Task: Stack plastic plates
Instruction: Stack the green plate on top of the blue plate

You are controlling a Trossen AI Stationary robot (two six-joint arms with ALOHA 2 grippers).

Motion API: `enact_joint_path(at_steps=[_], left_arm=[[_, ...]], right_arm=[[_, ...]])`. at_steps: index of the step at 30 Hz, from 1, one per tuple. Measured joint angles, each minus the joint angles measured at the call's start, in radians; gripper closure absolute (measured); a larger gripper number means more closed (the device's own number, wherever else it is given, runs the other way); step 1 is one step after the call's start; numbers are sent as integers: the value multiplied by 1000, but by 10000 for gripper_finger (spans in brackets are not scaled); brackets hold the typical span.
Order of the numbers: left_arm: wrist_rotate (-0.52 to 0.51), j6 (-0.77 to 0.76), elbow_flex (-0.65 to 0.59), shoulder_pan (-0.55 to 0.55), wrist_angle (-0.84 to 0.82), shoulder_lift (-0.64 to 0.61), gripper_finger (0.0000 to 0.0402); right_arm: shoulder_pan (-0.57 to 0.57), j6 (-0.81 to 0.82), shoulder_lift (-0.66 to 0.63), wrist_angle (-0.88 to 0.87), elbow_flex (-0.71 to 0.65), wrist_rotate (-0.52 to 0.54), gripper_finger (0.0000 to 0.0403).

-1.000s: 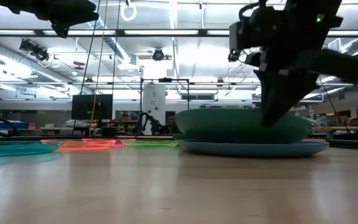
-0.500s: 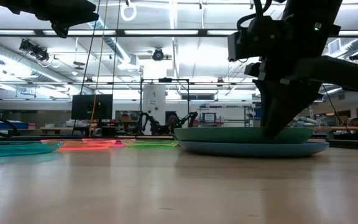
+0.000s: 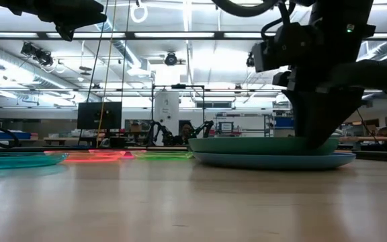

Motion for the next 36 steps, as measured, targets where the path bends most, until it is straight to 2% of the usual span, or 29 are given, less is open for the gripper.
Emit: enact_joint_path(at_steps=[6,13,23,29,36], left_arm=[[0,0,0,0,-1,0,269],[0,0,0,0,-8,0,269],[0,0,0,0,-10,0,269],[0,0,0,0,-10,0,269],[0,0,0,0,-10,0,269]], right_arm=[[-9,34,-7,-71,46,-74,293],[-10,36,-14,-168,121,-73,293],[-16,36,-76,-211,122,-29,291],[-21,61,-168,-199,69,48,291],[-70,95,-288,-89,-94,59,291]])
